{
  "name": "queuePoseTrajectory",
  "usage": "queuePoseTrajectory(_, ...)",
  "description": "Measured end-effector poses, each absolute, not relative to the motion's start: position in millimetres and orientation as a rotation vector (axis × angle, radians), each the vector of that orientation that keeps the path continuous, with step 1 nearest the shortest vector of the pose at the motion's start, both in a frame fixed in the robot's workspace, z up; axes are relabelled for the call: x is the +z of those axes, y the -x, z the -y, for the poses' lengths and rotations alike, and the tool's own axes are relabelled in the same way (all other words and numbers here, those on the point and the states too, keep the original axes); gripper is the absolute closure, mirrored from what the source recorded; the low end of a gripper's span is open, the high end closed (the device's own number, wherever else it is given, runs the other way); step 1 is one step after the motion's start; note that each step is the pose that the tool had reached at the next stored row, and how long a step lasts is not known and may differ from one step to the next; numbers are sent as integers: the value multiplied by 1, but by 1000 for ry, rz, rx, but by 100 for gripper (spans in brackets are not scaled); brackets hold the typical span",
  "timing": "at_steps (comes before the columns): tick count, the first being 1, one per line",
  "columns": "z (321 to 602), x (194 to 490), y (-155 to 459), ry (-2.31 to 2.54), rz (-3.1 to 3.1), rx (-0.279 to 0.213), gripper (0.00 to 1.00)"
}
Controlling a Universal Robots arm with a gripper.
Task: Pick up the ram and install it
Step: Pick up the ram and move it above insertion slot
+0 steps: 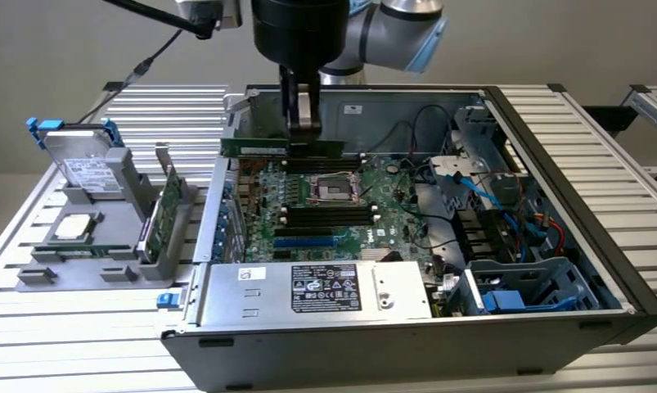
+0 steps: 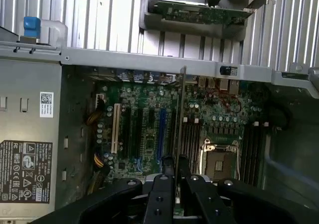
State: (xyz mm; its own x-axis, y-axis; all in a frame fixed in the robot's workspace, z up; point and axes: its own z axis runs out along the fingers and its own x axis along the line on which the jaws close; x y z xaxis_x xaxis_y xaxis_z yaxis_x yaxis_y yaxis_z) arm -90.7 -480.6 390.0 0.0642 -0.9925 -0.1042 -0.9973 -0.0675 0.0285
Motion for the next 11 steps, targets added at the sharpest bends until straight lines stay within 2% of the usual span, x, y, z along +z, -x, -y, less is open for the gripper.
queuePoseTrajectory(8, 468, 384, 63, 2273, -2129, 112, 86)
queuePoseTrajectory(11, 451, 378, 54, 2281, -2137, 96, 86)
